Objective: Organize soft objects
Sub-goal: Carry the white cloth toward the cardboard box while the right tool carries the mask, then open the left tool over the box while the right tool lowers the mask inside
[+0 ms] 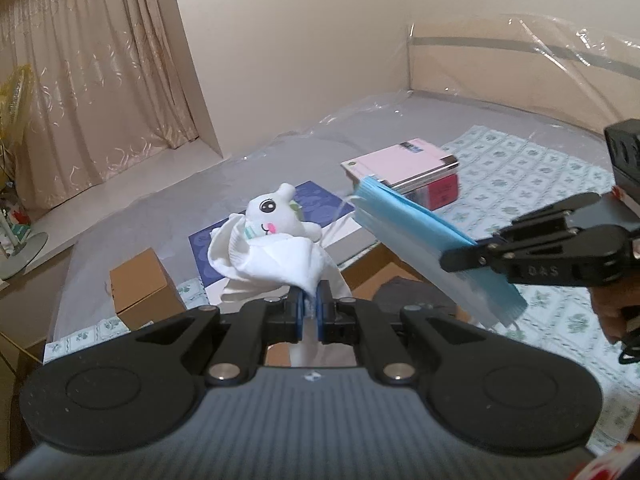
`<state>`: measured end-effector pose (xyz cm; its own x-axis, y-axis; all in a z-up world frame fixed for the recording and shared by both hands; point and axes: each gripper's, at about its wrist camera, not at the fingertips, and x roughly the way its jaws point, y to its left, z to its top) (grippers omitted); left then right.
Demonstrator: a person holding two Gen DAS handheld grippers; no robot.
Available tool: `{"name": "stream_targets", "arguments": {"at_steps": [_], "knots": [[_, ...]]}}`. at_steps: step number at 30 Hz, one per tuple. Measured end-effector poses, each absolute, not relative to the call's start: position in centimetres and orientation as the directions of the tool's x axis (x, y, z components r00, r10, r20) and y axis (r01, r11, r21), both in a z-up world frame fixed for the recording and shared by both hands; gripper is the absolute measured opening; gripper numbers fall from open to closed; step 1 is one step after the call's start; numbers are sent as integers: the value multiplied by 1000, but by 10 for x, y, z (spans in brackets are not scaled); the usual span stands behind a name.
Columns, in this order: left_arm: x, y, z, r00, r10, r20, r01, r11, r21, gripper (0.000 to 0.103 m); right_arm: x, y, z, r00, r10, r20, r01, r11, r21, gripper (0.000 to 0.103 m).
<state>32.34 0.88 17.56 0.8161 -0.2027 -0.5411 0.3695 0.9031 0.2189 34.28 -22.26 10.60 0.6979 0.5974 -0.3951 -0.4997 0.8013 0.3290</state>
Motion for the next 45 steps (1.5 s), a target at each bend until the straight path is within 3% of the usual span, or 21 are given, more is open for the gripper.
{"name": "stream_targets", "arguments": {"at_steps": [7,14,18,25,30,31,33,34,35,45], "knots": [[373,10,143,797,-190,-573,366,907,208,5,416,-213,77,664,647,-374,-539,761,361,1],[411,13,84,695,-213,-687,429,889,159,5,449,-197,13,530,601,-598,-582,771,258,1],[424,13,57,647,-210,-733,448,882,143,5,446,-195,-10,491,545,-680,-624,765,162,1],[440,5,30,592,-216,-777,458,883,104,6,453,-185,-23,466,538,-702,-643,751,149,2],[438,10,32,584,-232,-778,451,889,73,13,452,-181,-23,500,532,-684,-632,763,132,2],[437,13,35,586,-233,-776,446,892,69,15,453,-183,-22,502,536,-679,-627,766,141,7],[433,17,40,594,-234,-770,435,898,63,22,450,-188,-19,509,542,-669,-617,772,155,31],[432,19,44,598,-237,-766,429,901,56,23,449,-190,-16,514,544,-663,-613,774,160,54],[430,22,48,601,-241,-762,422,905,47,25,446,-193,-13,523,548,-653,-606,778,167,62],[368,40,103,675,-266,-688,361,932,-6,33,396,-217,47,592,530,-607,-554,815,171,62]]}}
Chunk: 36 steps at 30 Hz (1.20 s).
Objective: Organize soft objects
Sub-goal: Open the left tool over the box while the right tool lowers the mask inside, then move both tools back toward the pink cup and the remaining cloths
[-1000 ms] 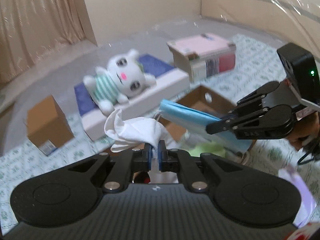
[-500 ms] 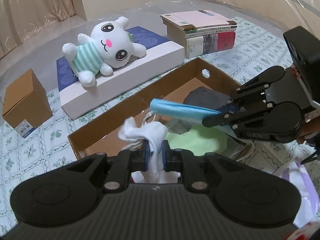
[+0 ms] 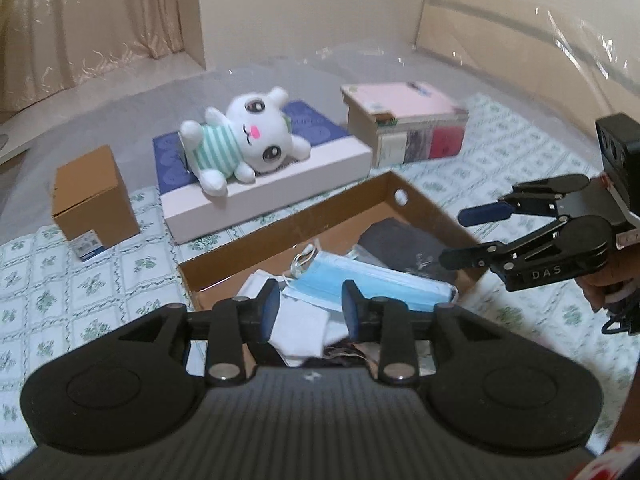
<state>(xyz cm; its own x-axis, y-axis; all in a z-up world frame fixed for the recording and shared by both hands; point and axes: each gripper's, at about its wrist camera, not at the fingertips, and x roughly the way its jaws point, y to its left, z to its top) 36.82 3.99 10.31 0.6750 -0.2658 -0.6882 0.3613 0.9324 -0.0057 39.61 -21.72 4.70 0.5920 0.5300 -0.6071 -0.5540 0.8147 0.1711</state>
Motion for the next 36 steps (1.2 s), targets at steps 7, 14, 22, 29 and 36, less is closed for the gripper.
{"name": "stream_targets", "arguments": {"at_steps": [7,14,22,29,36], "knots": [[285,41,136,729,-286,-621,328,943,-49,40,323,-233,89,648,529,-547,-499,838,221,62],[195,38,140,775,-284,-564,285,954,-89,49,229,-248,103,673,575,-465,-455,818,353,62],[112,38,123,818,-249,-519,176,967,-187,52,146,-257,90,713,528,-461,-377,843,384,62],[63,40,99,848,-148,-509,57,980,-191,64,92,-263,77,736,494,-463,-341,862,376,62],[37,39,72,830,-96,-549,3,986,-168,65,57,-252,64,716,496,-491,-369,866,337,62]]}}
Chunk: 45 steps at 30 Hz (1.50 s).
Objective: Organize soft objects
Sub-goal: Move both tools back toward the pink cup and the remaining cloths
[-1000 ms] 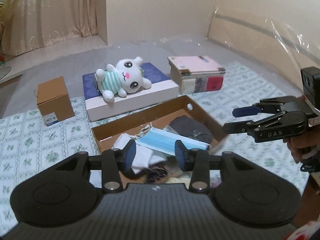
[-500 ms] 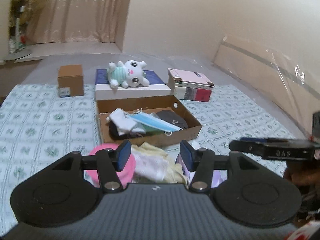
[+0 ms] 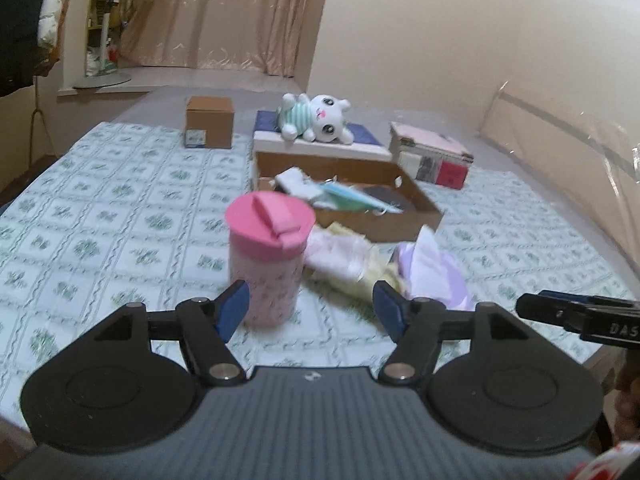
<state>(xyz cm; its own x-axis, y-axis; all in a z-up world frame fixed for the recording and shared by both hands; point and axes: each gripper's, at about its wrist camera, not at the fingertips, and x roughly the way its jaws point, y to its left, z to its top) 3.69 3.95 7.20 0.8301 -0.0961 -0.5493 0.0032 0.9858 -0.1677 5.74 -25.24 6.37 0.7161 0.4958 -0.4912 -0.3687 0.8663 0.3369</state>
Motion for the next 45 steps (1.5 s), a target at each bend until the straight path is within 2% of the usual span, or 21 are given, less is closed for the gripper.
{"name": "stream_targets", "arguments": {"at_steps": [8,35,42,45], "knots": [[29,40,58,821,-54,-568,-28,991,-135,65,49,-249,51,700,491,-519,-360,870,338,62],[39,31,41,796,-58,-602,-5,995,-103,65,58,-250,40,680,482,-553,-340,875,345,62],[50,27,42,788,-110,-606,93,994,-59,65,65,-247,37,665,478,-574,-358,878,317,62],[60,22,46,795,-113,-596,172,984,43,65,72,-245,36,654,476,-588,-389,878,278,62]]}}
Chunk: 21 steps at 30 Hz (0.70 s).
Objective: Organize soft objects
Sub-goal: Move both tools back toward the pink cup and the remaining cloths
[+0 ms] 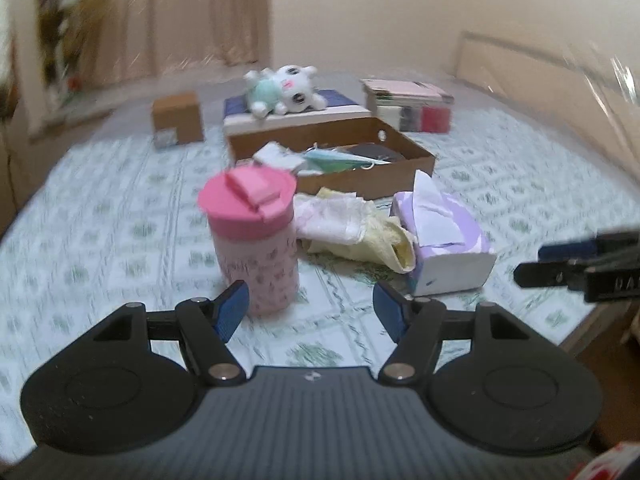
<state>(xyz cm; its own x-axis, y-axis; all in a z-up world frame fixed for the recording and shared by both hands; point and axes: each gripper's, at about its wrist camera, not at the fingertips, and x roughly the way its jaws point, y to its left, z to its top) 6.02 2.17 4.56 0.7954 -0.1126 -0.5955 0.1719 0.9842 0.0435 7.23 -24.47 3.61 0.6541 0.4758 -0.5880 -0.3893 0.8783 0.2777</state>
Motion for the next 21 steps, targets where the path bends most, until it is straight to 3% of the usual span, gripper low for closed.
{"name": "stream_targets", "arguments": {"at_steps": [9,19,21], "knots": [[87,-14,36,836,-113,-536,396,802,448,65,103,-245,35,658,442,-609,-434,884,172,62],[119,-55,-25,845,-73,-530,443,651,617,57,137,-244,29,668,437,-603,-448,882,142,62],[129,-61,-39,844,-53,-534,443,630,638,52,141,-243,25,665,440,-603,-449,881,147,62]]}}
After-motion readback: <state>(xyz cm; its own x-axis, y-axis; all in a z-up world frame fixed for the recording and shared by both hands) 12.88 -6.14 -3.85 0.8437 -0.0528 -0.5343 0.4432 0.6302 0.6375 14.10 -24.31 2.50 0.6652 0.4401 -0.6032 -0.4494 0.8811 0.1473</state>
